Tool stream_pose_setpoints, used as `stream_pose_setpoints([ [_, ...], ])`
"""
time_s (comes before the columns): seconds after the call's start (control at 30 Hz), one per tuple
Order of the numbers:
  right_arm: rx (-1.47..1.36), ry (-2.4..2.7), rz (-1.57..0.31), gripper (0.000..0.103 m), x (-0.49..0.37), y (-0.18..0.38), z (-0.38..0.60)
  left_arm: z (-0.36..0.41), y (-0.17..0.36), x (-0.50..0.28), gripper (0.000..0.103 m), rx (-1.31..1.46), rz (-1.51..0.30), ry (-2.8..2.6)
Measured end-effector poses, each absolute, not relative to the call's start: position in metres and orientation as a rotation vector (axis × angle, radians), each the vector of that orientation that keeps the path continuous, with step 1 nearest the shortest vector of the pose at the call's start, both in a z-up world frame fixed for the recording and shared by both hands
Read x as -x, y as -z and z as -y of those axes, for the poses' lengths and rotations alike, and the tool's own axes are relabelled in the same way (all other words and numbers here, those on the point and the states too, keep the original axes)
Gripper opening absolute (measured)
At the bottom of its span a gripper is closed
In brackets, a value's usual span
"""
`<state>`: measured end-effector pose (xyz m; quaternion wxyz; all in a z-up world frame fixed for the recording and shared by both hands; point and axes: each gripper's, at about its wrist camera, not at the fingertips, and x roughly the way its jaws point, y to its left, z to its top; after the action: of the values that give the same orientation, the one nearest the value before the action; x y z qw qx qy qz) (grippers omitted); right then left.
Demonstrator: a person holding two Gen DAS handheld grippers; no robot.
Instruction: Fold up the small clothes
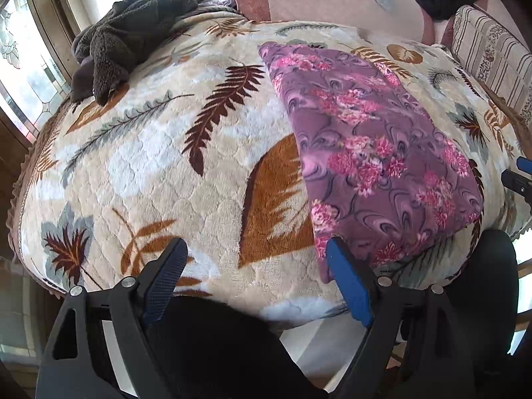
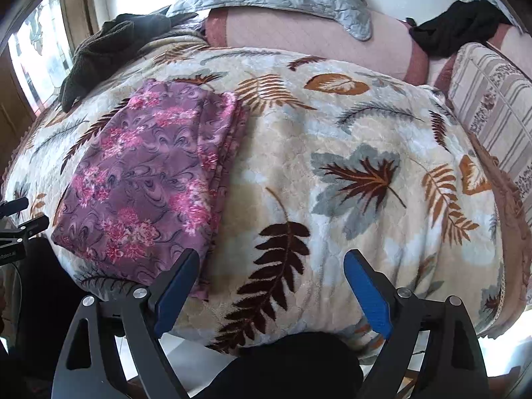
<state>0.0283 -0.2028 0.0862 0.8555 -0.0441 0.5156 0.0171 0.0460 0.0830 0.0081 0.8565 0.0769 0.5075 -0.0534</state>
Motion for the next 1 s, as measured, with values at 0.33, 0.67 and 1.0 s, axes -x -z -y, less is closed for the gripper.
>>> stream_pose_setpoints([
  [0.33,0.086,-0.141,-1.11,0.09,-0.031,-0.07,0.181,-0.072,-0.006,-0.046,0.086,-0.141,-1.087,0.148],
  [0.67,-0.033,-0.197,-1.208,0.059,-0.062,-0.026,0.166,-0.052,0.017,-0.073,0.086,-0.136,-1.148,0.144],
  [1.0,0.155,-0.136,-1.155,0.071,-0.044,-0.047,0.158,-0.06,0.004,-0.056,0.086,-0.109,-1.126,0.174],
])
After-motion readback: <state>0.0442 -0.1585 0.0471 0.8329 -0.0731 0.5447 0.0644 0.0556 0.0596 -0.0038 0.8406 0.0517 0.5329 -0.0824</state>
